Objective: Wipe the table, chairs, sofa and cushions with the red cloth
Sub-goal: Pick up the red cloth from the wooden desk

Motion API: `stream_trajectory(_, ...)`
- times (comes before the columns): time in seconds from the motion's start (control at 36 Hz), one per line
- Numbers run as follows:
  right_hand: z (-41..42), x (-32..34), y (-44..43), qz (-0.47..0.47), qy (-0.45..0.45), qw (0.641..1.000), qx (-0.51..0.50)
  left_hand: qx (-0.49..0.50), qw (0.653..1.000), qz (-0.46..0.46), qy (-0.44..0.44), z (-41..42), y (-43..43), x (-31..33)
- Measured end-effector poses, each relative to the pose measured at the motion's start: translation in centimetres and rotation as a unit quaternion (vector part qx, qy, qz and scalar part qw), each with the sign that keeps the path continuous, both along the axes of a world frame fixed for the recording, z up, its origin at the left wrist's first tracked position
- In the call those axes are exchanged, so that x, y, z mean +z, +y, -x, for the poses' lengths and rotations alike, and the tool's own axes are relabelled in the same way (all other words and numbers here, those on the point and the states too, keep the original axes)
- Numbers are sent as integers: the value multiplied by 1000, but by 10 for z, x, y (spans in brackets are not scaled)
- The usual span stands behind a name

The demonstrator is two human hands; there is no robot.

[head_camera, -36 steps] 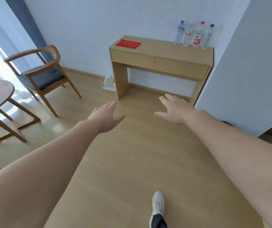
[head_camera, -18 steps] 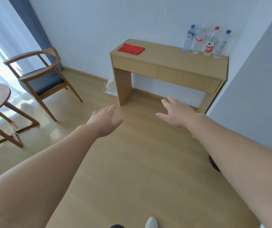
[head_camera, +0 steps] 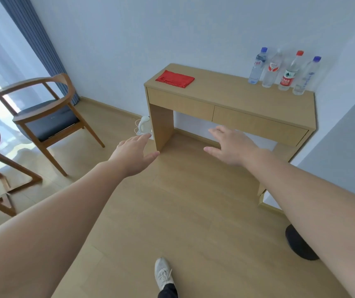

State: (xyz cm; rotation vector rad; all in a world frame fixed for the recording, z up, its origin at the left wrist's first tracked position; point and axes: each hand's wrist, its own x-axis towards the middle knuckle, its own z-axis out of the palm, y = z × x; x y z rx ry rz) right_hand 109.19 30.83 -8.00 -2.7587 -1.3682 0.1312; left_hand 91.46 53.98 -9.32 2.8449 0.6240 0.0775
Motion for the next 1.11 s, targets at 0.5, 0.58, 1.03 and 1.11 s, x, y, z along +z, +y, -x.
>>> stream_trajectory(0.5, -125, -12, 166, -23, 21, 998, -45, -16, 999, 41, 12, -131, 173, -2)
stream_trajectory(0.58, -142, -13, 182, -22, 25, 998, -45, -20, 999, 40, 20, -148, 189, -6)
stream_trajectory(1.03, -289, -41, 269, 13, 50, 999, -9, -19, 997, 62, 38, -292, 261, -30)
stream_trajectory(1.11, -321, -46, 285, 27, 50, 998, 15, -10, 996, 70, 45, -325, 272, -31)
